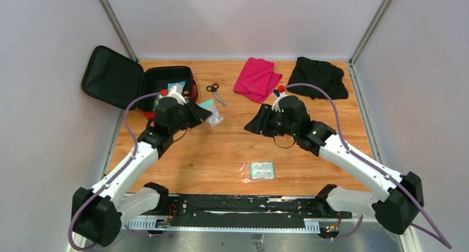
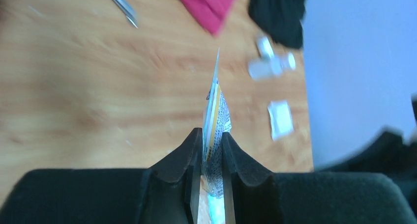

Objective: Organize the medicine kit

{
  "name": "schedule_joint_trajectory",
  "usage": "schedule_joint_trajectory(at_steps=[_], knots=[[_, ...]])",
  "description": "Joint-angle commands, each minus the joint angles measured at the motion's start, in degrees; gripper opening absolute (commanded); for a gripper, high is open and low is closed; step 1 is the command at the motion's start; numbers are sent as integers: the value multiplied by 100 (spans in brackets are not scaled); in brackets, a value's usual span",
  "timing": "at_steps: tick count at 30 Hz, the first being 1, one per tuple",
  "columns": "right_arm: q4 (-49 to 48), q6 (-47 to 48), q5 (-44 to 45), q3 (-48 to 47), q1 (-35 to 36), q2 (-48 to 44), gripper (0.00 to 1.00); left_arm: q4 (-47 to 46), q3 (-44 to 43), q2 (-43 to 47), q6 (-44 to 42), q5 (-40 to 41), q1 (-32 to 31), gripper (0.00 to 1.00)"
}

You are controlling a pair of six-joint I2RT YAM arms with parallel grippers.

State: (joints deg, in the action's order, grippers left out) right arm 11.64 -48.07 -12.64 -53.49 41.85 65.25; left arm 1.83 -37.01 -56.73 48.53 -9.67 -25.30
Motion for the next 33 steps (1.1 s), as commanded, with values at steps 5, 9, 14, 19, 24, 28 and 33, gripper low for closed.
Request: schedule_joint_trajectory(at_steps=[5, 9, 14, 19, 24, 28, 33], knots=[[486, 289, 573, 307, -70, -480, 47, 383, -1554, -1450, -995, -463, 2460, 20], [598, 338, 651, 419, -106, -598, 47, 319, -2362, -2557, -1044, -656, 3189, 20], [817, 537, 807, 456, -193, -663, 47, 559, -3308, -3755, -1278, -664, 3459, 20], [986, 722, 872, 437, -275, -614, 47, 591, -3842, -4547, -1438, -602, 3558, 23], [1098, 893, 923, 432, -311, -572, 47, 799, -4215, -5071, -1580, -565, 3652, 31], [1508, 1183, 1636, 379, -521, -543, 48, 1015, -4231, -4959, -1653, -408, 3657, 61], [1975, 1358, 1569, 362, -1581, -594, 51, 1107, -3722, -4110, -1491, -239, 3531, 76]])
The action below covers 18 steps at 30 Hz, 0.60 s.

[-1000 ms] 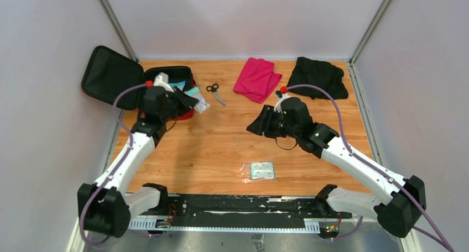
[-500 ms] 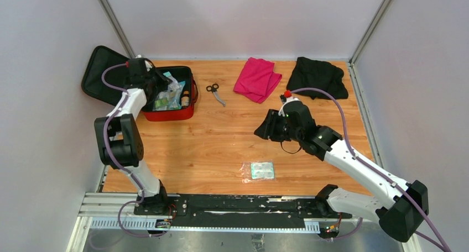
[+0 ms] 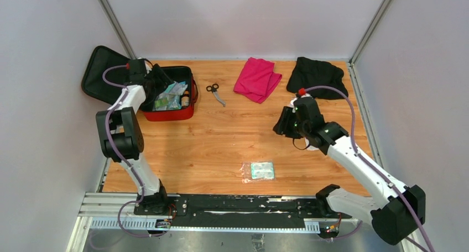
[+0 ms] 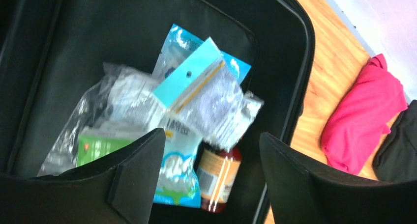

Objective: Organize the medicine kit

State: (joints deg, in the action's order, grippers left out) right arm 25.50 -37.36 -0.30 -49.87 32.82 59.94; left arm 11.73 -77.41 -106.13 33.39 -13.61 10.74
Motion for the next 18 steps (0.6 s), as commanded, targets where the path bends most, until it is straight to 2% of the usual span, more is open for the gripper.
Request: schedule_joint_trajectory(at_steps=[1, 5, 7, 12, 15, 18], knots=[[641, 315, 383, 17, -860, -99, 51, 75, 458, 1072, 30, 156, -141, 77], [964, 326, 966, 32, -1436, -93, 58, 124, 972, 2010, 49, 141, -486, 80], [1302, 143, 1364, -50, -1742, 72, 65, 166, 1281, 2486, -65, 189, -744, 81], [1345, 411, 1194, -106, -2734, 532, 69, 282, 2026, 3290, -393, 46, -1245, 81], [1283, 568, 1245, -221, -3184, 913, 74, 385, 2355, 3558, -684, -2, -1273, 81], [1146, 704, 1147, -322, -3614, 1396, 75, 645, 2282, 3587, -878, 21, -1284, 81]])
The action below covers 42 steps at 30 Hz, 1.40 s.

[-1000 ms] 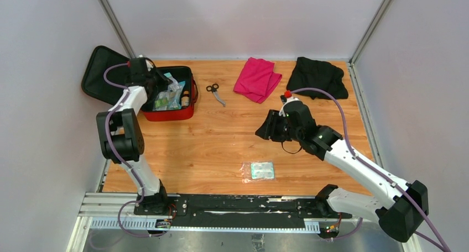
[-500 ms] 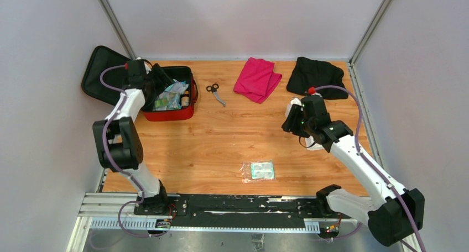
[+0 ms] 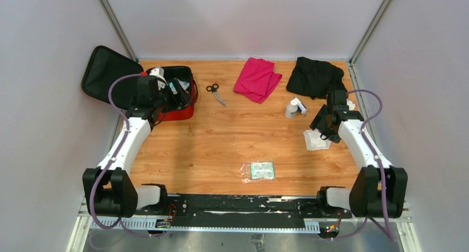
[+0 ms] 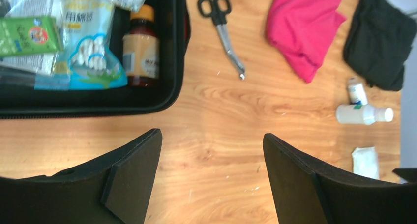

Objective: Organize the medicine kit

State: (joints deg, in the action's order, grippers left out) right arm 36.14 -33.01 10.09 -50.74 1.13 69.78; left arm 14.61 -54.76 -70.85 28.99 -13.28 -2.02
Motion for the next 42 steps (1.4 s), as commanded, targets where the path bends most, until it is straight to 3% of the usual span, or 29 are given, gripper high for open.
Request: schedule_joint_trajectory(at_steps=[1, 10, 16, 31, 37, 42], knots=[[35, 340, 66, -264, -567, 592, 75, 378, -4, 81, -479, -17, -11, 81], [-69, 801, -110, -595, -1046, 1743, 70, 372, 25, 149, -456, -229, -11, 81], [-168, 1004, -795, -587, -1275, 2094, 62, 391, -17, 160, -464, -300, -13, 81], [-806, 939, -2405, 283, -1352, 1755, 0, 315, -2, 116, -435, -562, -17, 82], [-1051, 513, -2955, 849, -1143, 1051, 0, -98, 154, 172, -307, -1194, -27, 82], [-1286, -270, -2998, 1450, -425, 50, 0, -280, 348, 335, -237, -1394, -531, 83]])
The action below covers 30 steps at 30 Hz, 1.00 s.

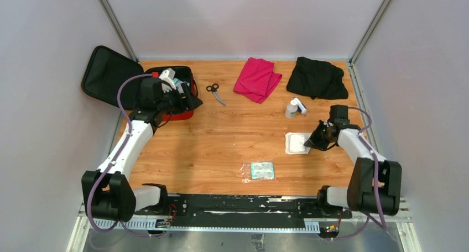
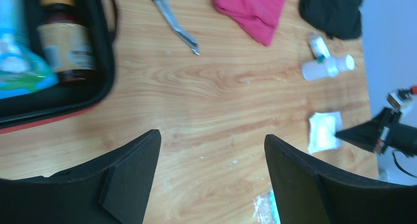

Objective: Organize the medicine kit

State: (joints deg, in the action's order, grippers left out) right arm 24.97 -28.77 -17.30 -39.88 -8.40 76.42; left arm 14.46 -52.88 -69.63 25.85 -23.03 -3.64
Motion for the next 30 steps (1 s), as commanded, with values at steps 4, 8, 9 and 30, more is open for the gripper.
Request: schedule_joint_trajectory(at_steps=[4, 8, 9, 30], knots=[[-489, -1627, -236, 783, 1345, -1371, 0, -901, 741, 395, 654, -710, -1161, 83], [-838, -2264, -214, 823, 2081, -1750, 0, -1419, 1252, 625, 1279, -579, -2068, 83], [-903, -2397, -211, 779, 2246, -1792, 0, -1424, 1288, 689, 1313, -427, -2286, 83], [-2122, -3812, -794, -540, 4145, -1344, 0, -2151, 1348, 551, 1991, -259, -3250, 72]])
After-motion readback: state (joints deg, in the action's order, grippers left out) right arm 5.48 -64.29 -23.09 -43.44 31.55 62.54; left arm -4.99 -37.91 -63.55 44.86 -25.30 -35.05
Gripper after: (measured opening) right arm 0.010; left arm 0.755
